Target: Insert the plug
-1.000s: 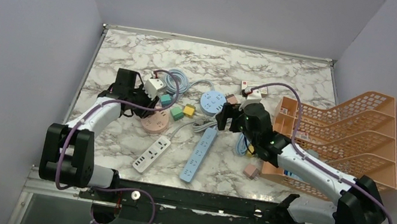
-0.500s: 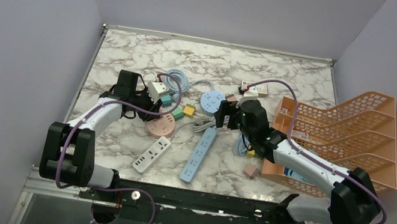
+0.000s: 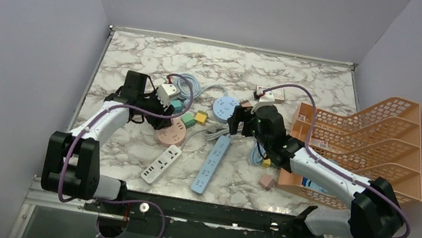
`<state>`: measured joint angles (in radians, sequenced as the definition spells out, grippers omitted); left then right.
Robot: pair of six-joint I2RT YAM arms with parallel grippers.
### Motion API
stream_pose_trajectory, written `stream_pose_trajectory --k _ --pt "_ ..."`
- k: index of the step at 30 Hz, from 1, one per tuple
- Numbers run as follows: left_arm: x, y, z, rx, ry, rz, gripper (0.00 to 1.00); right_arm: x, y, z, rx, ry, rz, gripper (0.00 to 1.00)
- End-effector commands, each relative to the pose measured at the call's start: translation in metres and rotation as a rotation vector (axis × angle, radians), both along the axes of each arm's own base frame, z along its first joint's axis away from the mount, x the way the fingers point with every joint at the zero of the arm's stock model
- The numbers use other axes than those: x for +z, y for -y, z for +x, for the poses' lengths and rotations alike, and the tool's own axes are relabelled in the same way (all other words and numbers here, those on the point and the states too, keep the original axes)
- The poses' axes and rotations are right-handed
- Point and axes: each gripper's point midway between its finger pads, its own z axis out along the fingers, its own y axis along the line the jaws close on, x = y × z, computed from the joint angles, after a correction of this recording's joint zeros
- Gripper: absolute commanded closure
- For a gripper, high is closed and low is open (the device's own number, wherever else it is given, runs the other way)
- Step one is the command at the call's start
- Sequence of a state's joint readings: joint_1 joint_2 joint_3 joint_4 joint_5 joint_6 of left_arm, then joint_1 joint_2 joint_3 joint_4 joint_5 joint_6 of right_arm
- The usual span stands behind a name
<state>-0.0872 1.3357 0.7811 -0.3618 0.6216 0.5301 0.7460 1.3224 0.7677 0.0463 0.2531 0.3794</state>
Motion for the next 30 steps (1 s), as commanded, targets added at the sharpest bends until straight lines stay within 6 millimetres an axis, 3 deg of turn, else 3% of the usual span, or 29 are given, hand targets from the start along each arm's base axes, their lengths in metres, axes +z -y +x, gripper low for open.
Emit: stream_pose_trajectory --k 1,7,16,24,27,30 --pt "0.01 0.002 0.003 -0.013 -0.031 0.002 0.44 0.02 -0.007 0.008 0.001 0.042 0.036 0.17" --pt "0.005 -0.008 -0.002 -0.007 -0.085 0.071 0.57 0.019 -0.002 0.007 -0.013 0.041 0.039 0.17" --pt "-0.003 -0.01 -0.01 -0.024 -0.134 0.113 0.58 0.02 -0.002 0.007 -0.012 0.042 0.037 0.17" --pt "-0.018 -0.018 -0.009 -0.002 -0.166 0.196 0.91 0.02 0.0 0.007 -0.013 0.046 0.028 0.17" --pt "-0.027 -0.024 -0.012 0.015 -0.2 0.247 0.99 0.019 0.001 0.008 -0.016 0.045 0.025 0.17" --pt "-0.039 -0.03 -0.019 0.013 -0.247 0.307 1.0 0.019 0.001 0.008 -0.02 0.046 0.023 0.17"
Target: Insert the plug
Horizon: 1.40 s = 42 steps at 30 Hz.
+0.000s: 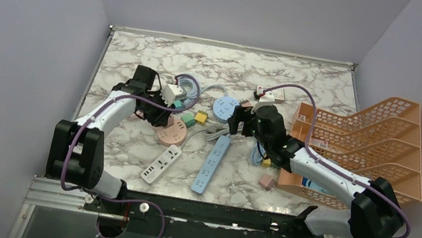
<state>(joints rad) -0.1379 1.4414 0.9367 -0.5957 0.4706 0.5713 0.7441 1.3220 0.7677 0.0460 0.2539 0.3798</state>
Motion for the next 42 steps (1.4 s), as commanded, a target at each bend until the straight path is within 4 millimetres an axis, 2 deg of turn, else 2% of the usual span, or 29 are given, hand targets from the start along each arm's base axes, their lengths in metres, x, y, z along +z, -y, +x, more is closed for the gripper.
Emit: stream_pose_trajectory --k 1,13,19,22,24,28,32,33,34,42 --pt "-0.034 -0.021 -0.017 0.01 -0.117 0.165 1.0 0.017 0.001 0.008 -0.018 0.043 0.021 0.17" --pt "-0.082 -0.041 -0.065 -0.067 -0.322 0.365 1.0 0.013 0.001 0.012 -0.023 0.04 0.006 0.17" --pt "-0.094 -0.042 -0.066 -0.068 -0.402 0.403 1.0 0.012 0.002 0.015 -0.023 0.039 -0.003 0.17" --pt "-0.089 -0.032 -0.061 -0.086 -0.395 0.355 1.0 0.012 0.003 0.017 -0.025 0.04 -0.006 0.17" --pt "-0.071 -0.012 -0.053 -0.125 -0.353 0.239 0.99 0.014 0.003 0.017 -0.023 0.043 -0.007 0.17" --pt "-0.016 0.021 -0.027 -0.176 -0.191 0.009 0.74 0.023 0.003 0.016 -0.011 0.064 -0.002 0.18" --pt "0.019 0.029 -0.008 -0.201 -0.068 -0.045 0.51 0.029 0.003 0.013 0.005 0.08 0.017 0.18" --pt "0.025 0.029 -0.005 -0.202 -0.045 -0.046 0.16 0.029 0.003 0.012 0.008 0.081 0.018 0.18" --pt "0.03 0.028 -0.001 -0.2 -0.026 -0.043 0.03 0.03 0.003 0.011 0.009 0.082 0.019 0.18" --pt "0.059 0.025 0.009 -0.168 0.114 -0.09 0.01 0.034 0.009 0.008 0.008 0.092 0.01 0.18"
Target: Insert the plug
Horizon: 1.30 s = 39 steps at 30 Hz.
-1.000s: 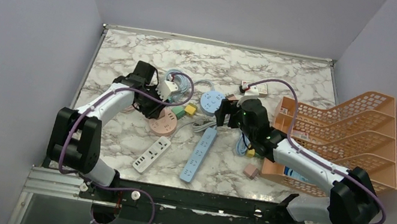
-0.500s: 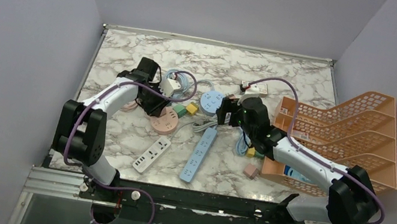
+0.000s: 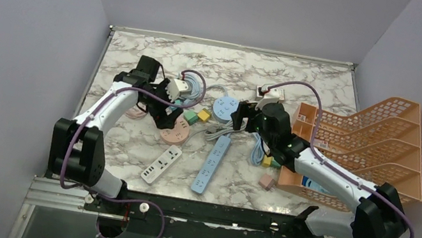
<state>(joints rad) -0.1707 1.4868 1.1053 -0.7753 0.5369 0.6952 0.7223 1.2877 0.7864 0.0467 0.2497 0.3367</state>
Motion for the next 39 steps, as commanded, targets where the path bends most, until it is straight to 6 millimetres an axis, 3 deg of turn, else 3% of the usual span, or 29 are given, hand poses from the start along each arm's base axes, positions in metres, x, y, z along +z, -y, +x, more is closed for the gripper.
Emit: stream_pose_trajectory --k 1,6,10,13,15,22,25,33,39 --pt "0.034 0.006 0.012 0.017 0.147 -0.089 0.01 0.013 0.003 0.0 0.009 0.036 0.005 0.18" --pt "0.053 -0.013 0.035 0.281 0.288 -0.098 0.01 0.013 0.003 -0.001 0.009 0.023 0.002 0.18" --pt "0.056 -0.046 0.057 0.672 0.293 -0.082 0.01 0.01 0.002 -0.004 0.013 0.007 0.016 0.18" --pt "0.046 -0.074 0.065 1.009 0.2 -0.054 0.01 0.007 0.001 -0.005 0.014 -0.003 0.021 0.18" --pt "0.032 -0.076 0.066 1.121 0.084 -0.065 0.01 0.005 0.0 -0.005 0.017 -0.009 0.021 0.18" --pt "-0.01 -0.065 0.055 1.378 -0.122 -0.172 0.03 0.005 0.0 -0.006 0.02 -0.013 0.02 0.18" --pt "-0.021 -0.071 0.055 1.459 -0.141 -0.151 0.14 0.004 0.0 -0.005 0.018 -0.015 0.016 0.18" --pt "-0.048 -0.077 0.064 1.547 -0.189 -0.084 0.29 0.004 0.0 -0.003 0.01 -0.016 0.013 0.19" --pt "-0.052 -0.078 0.071 1.559 -0.189 -0.068 0.56 0.001 0.001 -0.004 0.009 -0.02 0.011 0.19"
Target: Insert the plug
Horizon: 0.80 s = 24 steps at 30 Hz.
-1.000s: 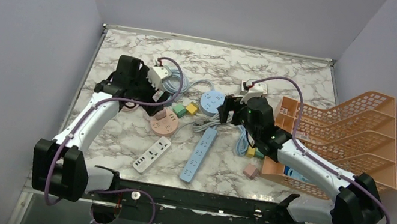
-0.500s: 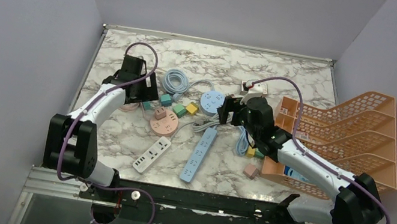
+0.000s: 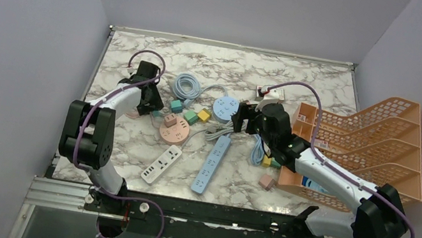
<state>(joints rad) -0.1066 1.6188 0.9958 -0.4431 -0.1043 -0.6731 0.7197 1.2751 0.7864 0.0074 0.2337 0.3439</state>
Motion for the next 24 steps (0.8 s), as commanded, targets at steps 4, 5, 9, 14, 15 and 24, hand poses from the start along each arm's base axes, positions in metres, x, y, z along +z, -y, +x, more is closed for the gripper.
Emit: stream_pose_trajectory --k 4,5,9,14,15,24 --pt "0.011 -0.005 0.019 0.034 0.04 0.022 0.65 0.005 0.001 0.0 -0.01 0.009 0.022 0.2" --pt "0.01 -0.005 0.02 0.03 0.036 0.024 0.65 0.006 0.002 0.0 -0.014 0.013 0.024 0.2" --pt "0.002 -0.005 0.019 0.025 0.011 0.031 0.64 0.008 0.006 0.0 -0.025 0.022 0.02 0.2" --pt "-0.001 -0.004 0.02 0.015 0.001 0.03 0.59 0.008 0.006 -0.001 -0.026 0.02 0.021 0.2" --pt "-0.001 -0.004 0.021 0.013 0.002 0.03 0.59 0.008 0.006 -0.001 -0.025 0.021 0.023 0.2" --pt "0.006 -0.001 0.031 -0.051 0.026 0.04 0.72 0.016 0.003 -0.003 -0.006 0.029 0.042 0.21"
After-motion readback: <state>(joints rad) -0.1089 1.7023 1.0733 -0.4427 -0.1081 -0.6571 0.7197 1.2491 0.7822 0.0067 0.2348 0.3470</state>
